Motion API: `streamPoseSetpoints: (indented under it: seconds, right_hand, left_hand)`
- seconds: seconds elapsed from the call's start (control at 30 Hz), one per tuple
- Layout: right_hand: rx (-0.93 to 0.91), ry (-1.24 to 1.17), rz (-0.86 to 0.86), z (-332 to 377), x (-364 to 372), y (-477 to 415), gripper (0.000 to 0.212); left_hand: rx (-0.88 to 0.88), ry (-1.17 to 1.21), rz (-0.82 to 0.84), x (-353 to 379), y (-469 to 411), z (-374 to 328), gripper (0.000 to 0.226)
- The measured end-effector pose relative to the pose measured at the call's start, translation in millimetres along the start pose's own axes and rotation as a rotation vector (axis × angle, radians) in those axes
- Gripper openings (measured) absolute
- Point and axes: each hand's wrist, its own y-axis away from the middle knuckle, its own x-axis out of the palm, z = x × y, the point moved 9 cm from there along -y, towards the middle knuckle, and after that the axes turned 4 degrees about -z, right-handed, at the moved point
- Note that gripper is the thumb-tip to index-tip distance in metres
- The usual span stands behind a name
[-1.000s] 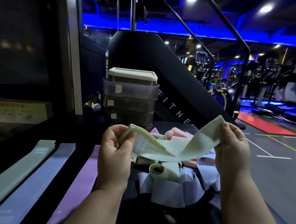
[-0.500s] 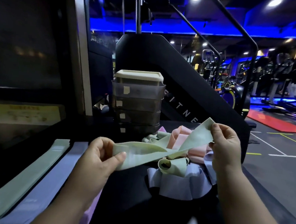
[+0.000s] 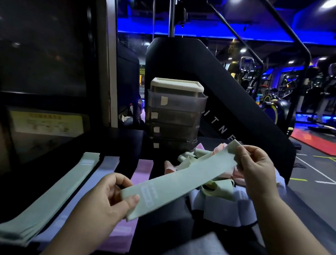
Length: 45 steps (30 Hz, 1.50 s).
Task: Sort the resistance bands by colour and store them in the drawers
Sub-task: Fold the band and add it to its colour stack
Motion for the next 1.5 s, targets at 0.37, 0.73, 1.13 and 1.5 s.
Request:
streamPoseSetpoints:
  seconds: [0.37,0.73,1.13,1.5]
  right_hand:
    - [0.06,0.049,0.181,6,50,17,0.027]
    - [0.315,0.075,0.346,-2,162,30,0.02]
    - [0.156,0.291,0.457,-18,298,61,0.033]
    - [0.125,0.425,0.511,-64,386,89,0.022]
  left_hand:
    - [0.03,-0.207,-0.055,-43,6,5,0.017]
    - [-0.043,-0.235,-0.171,-109,4,37,0.017]
    - [-0.166,-0.312,-0.23,-187,12,66,0.015]
    - [-0.187,-0.333,-0.194,-202,13,87,0.017]
